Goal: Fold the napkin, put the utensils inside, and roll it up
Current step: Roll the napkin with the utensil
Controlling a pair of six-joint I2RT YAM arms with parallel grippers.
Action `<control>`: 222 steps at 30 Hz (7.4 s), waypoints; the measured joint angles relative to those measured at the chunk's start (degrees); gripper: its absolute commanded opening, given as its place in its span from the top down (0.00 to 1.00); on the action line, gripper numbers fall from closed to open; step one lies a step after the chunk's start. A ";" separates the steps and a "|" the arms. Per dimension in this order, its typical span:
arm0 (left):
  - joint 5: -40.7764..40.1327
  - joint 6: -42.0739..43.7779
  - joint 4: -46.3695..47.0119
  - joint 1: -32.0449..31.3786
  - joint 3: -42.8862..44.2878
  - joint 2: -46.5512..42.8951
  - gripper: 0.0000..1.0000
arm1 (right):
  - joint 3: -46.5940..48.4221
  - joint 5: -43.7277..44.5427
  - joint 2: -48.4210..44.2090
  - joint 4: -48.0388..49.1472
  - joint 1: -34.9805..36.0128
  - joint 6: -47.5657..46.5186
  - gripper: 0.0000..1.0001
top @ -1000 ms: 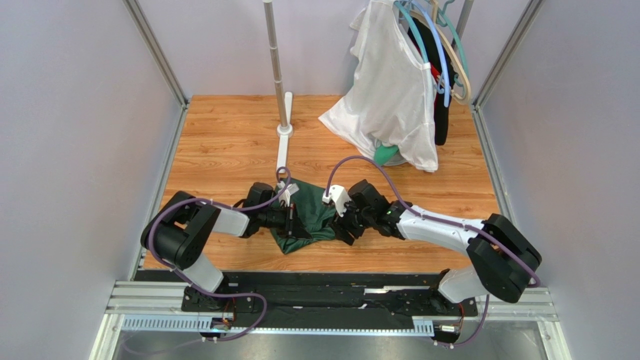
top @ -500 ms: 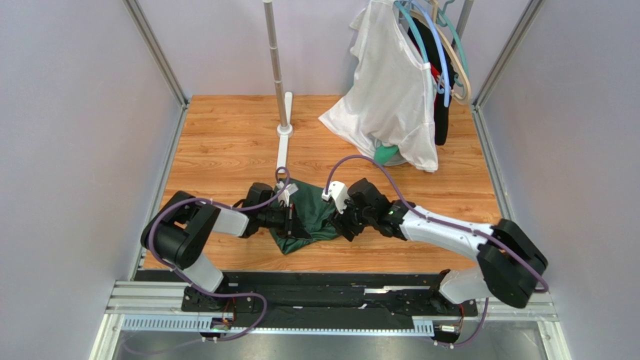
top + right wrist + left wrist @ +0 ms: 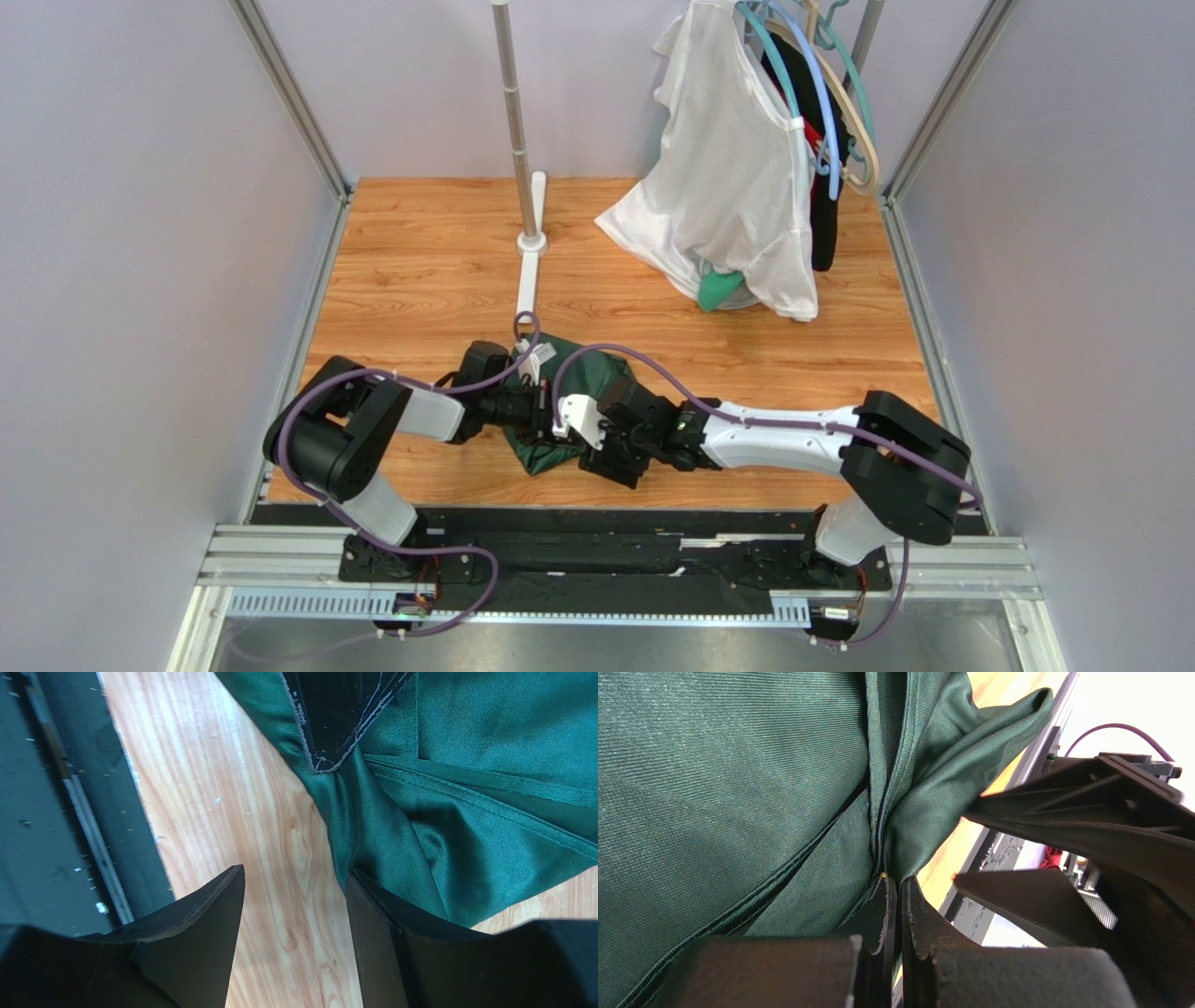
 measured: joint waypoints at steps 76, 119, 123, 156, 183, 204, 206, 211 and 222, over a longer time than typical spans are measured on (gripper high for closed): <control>-30.08 7.87 -26.88 0.52 1.07 -31.01 0.36 | 9.92 3.19 11.82 -1.07 -0.15 1.64 1.00; -26.56 11.58 2.12 -0.17 -8.17 -28.85 0.40 | 9.14 -13.55 10.03 -6.88 -11.19 3.37 1.00; -25.70 12.04 2.95 -0.17 -8.28 -32.57 0.40 | 11.06 -16.61 11.50 -9.97 -12.41 2.86 1.00; -10.36 22.64 16.70 -13.33 0.04 -3.69 0.40 | 14.80 -33.27 16.57 -21.29 -22.25 -2.56 1.00; -15.89 17.20 33.68 -16.72 -7.56 0.02 0.36 | 15.13 -36.22 17.25 -23.43 -24.44 -3.96 1.00; -18.36 22.27 25.77 -21.51 -1.90 1.51 0.41 | 15.56 -37.05 17.73 -23.54 -25.18 -3.98 1.00; -19.54 22.67 25.05 -21.86 -1.79 1.51 0.42 | 15.56 -37.18 17.79 -23.52 -25.18 -3.98 1.00; -23.02 23.80 20.94 -23.32 0.24 1.64 0.55 | 15.56 -37.31 18.01 -23.52 -25.35 -4.00 1.00; -26.05 24.37 15.15 -23.76 1.51 -0.07 0.69 | 15.89 -36.83 18.10 -23.65 -26.36 -2.47 0.84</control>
